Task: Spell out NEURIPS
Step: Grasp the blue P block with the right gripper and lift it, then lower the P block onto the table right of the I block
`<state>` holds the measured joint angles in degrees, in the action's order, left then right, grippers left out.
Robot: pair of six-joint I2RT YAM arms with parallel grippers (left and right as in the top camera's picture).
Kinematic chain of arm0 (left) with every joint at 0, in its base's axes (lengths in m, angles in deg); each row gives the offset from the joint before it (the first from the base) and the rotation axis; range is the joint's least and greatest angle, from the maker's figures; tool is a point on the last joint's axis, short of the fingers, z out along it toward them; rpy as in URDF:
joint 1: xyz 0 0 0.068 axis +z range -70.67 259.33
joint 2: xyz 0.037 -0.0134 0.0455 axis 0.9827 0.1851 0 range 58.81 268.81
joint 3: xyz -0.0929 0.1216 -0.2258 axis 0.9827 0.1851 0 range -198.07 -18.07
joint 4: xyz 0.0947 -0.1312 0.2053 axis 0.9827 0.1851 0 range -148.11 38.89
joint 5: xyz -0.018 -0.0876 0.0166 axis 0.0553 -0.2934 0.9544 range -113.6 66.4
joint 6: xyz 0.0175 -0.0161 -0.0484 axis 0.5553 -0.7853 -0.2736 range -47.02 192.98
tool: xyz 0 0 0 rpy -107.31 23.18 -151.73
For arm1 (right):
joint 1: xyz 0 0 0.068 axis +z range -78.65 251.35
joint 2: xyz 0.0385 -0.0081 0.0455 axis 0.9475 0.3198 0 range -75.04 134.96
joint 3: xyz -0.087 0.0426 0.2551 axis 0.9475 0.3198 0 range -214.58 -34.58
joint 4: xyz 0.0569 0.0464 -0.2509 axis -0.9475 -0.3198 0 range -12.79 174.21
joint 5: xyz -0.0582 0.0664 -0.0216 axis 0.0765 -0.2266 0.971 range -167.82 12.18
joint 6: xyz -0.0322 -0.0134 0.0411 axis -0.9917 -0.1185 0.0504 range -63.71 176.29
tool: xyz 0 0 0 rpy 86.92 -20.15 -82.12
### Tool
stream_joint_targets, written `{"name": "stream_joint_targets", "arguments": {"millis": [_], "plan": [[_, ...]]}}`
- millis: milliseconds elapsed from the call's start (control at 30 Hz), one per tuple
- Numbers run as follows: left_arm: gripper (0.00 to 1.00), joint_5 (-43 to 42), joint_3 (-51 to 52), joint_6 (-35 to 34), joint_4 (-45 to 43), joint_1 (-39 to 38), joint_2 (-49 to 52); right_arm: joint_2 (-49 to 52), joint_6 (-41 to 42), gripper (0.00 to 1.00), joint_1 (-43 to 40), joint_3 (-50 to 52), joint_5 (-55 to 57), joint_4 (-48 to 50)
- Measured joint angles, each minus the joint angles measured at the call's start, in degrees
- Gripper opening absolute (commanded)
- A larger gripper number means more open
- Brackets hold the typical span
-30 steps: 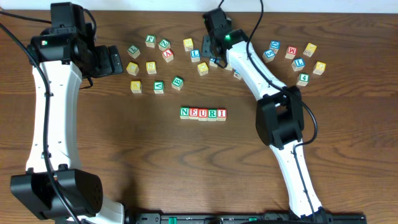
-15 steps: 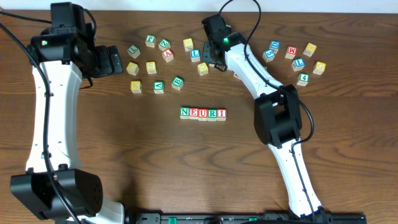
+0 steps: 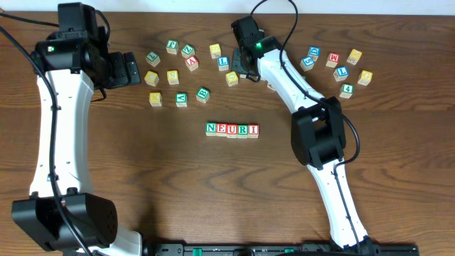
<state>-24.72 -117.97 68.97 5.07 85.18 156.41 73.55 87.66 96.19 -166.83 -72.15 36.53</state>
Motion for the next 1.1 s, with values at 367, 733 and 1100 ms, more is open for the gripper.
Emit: {"name": "stream_joint_targets", "arguments": {"millis": [367, 733, 1100], "plan": [[1.00, 0.0, 0.0, 0.0, 0.0, 0.0, 0.0, -16.2, -5.0, 0.25, -2.2, 0.1, -0.5, -14.4], [1.00, 0.0, 0.0, 0.0, 0.0, 0.0, 0.0, -25.2, -7.6, 0.25, -2.4, 0.9, 0.9, -39.8], [1.00, 0.0, 0.0, 0.0, 0.0, 0.0, 0.0, -24.3, -7.5, 0.23, -1.9, 24.1, -2.5, -27.4]]}}
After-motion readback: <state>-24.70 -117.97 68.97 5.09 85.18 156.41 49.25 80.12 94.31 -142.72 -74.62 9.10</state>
